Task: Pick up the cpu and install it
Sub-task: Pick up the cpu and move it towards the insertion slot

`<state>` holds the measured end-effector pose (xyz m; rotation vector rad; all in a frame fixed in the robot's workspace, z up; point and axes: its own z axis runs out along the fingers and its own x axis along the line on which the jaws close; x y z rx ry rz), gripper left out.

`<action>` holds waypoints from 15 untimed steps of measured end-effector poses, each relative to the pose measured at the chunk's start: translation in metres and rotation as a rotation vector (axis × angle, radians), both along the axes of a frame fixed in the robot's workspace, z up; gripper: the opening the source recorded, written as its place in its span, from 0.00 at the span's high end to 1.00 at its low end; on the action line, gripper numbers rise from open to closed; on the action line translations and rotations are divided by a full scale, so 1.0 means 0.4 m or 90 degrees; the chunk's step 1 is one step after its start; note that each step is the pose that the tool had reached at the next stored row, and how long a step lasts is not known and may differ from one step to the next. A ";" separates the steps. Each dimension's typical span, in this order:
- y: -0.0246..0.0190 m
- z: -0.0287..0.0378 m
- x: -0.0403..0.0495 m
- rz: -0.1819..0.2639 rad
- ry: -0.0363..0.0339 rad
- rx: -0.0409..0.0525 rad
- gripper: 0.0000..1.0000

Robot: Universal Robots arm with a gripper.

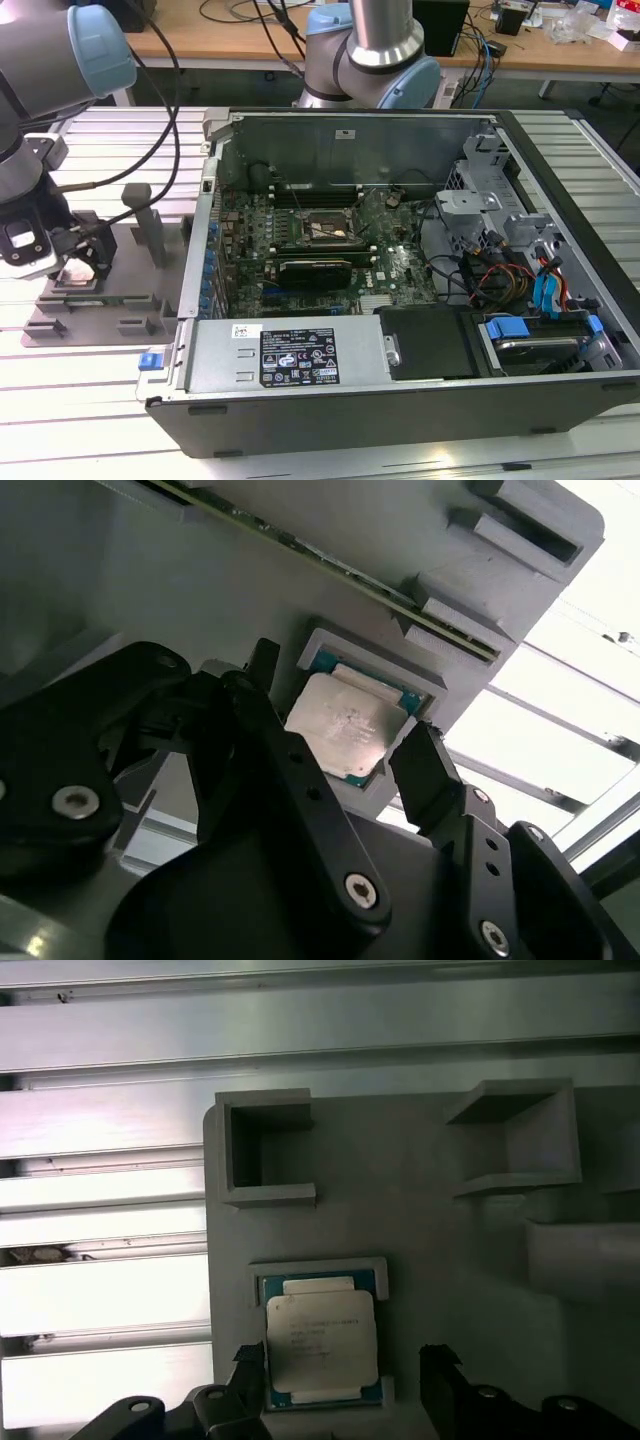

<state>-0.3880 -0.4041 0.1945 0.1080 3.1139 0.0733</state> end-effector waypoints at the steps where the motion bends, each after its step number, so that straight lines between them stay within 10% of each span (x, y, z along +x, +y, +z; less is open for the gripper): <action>1: 0.000 -0.002 0.000 0.002 0.0000 0.0000 0.28; 7: 0.005 -0.006 0.000 0.064 0.0000 0.0000 0.28; 15: 0.017 -0.015 -0.006 0.065 -0.0002 0.0044 0.28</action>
